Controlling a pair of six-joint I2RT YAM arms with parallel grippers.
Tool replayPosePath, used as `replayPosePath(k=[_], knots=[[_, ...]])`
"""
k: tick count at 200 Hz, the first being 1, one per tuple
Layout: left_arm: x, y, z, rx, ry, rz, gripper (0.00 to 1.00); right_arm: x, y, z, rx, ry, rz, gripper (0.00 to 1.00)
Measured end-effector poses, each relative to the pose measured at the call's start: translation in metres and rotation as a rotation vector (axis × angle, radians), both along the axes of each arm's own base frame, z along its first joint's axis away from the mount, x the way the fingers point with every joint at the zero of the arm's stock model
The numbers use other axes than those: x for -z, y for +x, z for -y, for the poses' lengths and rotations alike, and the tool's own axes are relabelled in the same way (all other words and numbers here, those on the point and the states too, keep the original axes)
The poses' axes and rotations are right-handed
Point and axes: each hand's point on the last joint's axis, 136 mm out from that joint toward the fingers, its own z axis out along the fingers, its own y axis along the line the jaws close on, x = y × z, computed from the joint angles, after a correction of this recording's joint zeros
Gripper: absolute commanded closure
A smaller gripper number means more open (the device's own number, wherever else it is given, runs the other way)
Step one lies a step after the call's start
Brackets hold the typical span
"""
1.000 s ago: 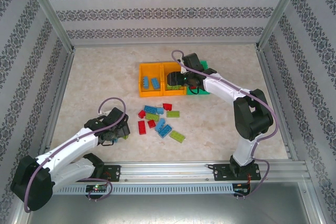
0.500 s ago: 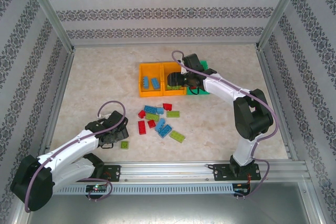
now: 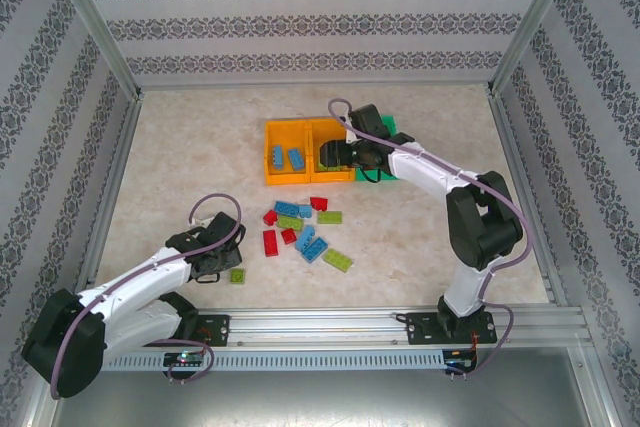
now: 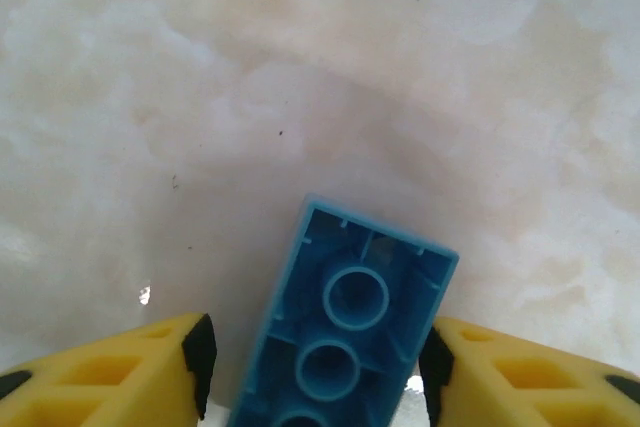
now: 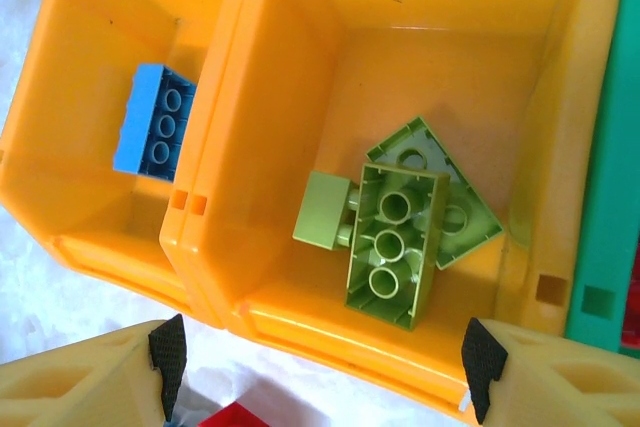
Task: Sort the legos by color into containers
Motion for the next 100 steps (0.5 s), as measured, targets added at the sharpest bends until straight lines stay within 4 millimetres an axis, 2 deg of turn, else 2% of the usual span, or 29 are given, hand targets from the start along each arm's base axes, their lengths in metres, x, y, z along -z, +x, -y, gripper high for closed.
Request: replayPosePath(k=[48, 74, 100], knots=[[-0.002, 0.008, 0.005, 0.012, -0.015, 0.029, 0.72, -0.01, -0.012, 0.008, 0.007, 0.004, 0.022, 0.24], [-0.003, 0.015, 0.009, 0.024, -0.013, 0.038, 0.75, -0.016, -0.019, 0.014, 0.014, 0.003, 0.041, 0.25], [-0.006, 0.022, 0.013, 0.042, -0.007, 0.038, 0.76, -0.01, -0.03, 0.023, 0.026, -0.022, 0.04, 0.24]])
